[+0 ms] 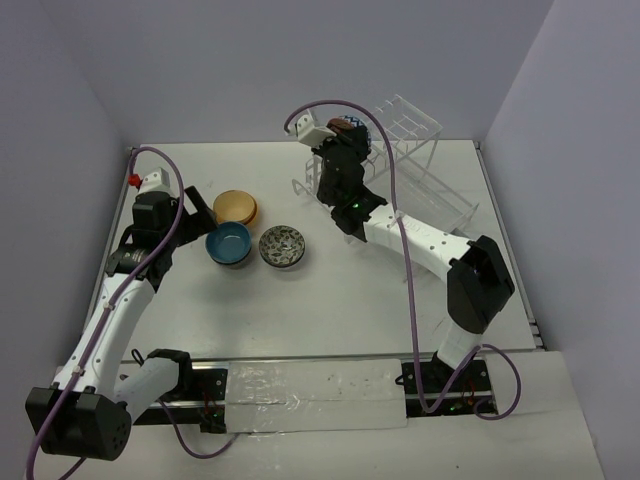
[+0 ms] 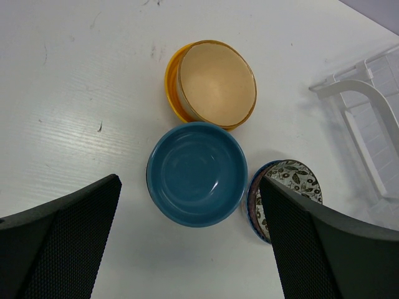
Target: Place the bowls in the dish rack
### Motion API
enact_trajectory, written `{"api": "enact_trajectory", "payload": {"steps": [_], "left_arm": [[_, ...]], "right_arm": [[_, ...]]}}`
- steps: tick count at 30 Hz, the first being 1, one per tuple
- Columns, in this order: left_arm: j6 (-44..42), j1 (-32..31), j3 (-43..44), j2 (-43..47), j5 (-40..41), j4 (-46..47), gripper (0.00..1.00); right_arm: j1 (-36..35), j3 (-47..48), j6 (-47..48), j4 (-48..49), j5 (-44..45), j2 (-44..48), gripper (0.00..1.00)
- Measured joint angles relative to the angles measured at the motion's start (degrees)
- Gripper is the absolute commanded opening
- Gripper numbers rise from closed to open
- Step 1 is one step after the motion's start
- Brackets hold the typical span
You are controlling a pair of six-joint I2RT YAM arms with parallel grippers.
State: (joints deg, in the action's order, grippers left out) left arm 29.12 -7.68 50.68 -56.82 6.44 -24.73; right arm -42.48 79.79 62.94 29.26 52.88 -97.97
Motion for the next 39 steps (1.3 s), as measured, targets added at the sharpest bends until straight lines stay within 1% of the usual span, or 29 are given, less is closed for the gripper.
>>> {"api": "enact_trajectory", "payload": {"steps": [10, 21, 23, 27, 30, 35, 39], "left_arm": [[0.0, 0.0, 0.0, 0.0, 0.04, -0.02, 0.99], [0.0, 0.0, 0.0, 0.0, 0.04, 0.0, 0.99], [0.0, 0.0, 0.0, 0.0, 0.04, -0.02, 0.99], [-0.02, 0.0, 0.0, 0.0, 0.04, -0.02, 0.99], [-0.02, 0.0, 0.0, 0.0, 0.04, -0.02, 0.99], [-0.02, 0.0, 0.0, 0.02, 0.04, -0.02, 0.99], [-0.07, 0.0, 0.0, 0.02, 0.04, -0.02, 0.99]], "right_arm": [[-0.11, -1.62, 0.0, 1.4, 1.46, 0.0, 0.0], [-1.9, -3.32, 0.39, 2.95, 2.78, -0.02, 0.01], [-1.92, -3.32, 0.42, 3.06, 2.93, -0.11, 0.05], [-2.03, -3.32, 0.61, 3.61, 3.39, -0.46, 0.18], [-2.32, -3.32, 0.22, 2.89, 3.45, -0.55, 0.24], [-3.3, -3.32, -1.03, 1.16, 3.45, -0.55, 0.29], [-3.48, -3.32, -1.81, 0.61, 3.45, -0.55, 0.39]]}}
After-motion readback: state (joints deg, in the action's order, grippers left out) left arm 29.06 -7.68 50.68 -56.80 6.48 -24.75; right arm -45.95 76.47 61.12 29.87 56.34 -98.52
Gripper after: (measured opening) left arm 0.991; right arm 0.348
